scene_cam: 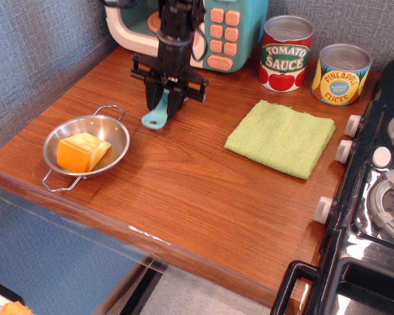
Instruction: Move the teal utensil to the left of the cloth
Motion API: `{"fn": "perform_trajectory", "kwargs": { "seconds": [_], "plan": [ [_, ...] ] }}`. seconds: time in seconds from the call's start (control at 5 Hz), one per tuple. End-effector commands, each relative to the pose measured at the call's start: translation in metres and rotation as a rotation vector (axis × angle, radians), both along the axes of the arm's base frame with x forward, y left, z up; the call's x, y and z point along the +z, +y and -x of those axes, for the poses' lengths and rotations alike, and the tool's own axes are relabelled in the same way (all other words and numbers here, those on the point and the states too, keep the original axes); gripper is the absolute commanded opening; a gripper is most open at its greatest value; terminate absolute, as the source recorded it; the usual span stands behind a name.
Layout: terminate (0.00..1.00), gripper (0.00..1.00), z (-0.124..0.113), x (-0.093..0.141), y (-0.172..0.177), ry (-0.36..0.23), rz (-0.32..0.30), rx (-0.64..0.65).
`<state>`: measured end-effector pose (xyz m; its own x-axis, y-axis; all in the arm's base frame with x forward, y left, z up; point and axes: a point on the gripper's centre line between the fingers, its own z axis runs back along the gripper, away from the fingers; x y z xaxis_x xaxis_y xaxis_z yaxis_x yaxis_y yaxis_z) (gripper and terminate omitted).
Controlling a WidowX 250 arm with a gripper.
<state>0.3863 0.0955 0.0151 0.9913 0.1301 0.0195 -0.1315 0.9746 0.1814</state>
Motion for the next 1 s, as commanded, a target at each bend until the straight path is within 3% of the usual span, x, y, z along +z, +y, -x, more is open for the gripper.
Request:
{"fn": "perform_trajectory", "kwargs": {
  "seconds": [0.0,0.2,0.4,0.6,0.8],
  "plan": [
    [0.0,1.0,-0.001,0.024,0.003,-0.066,0.043,-0.071],
    [0.0,1.0,-0.001,0.043,0.0,-0.174,0.162,-0.166],
    [0.0,1.0,0.002,0.064,-0.01,-0.195,0.191,-0.219],
    [0.0,1.0,0.013,0.082,-0.034,-0.179,0.154,-0.227],
    [0.0,1.0,0.02,0.086,-0.05,-0.132,0.142,-0.259]
  ]
}}
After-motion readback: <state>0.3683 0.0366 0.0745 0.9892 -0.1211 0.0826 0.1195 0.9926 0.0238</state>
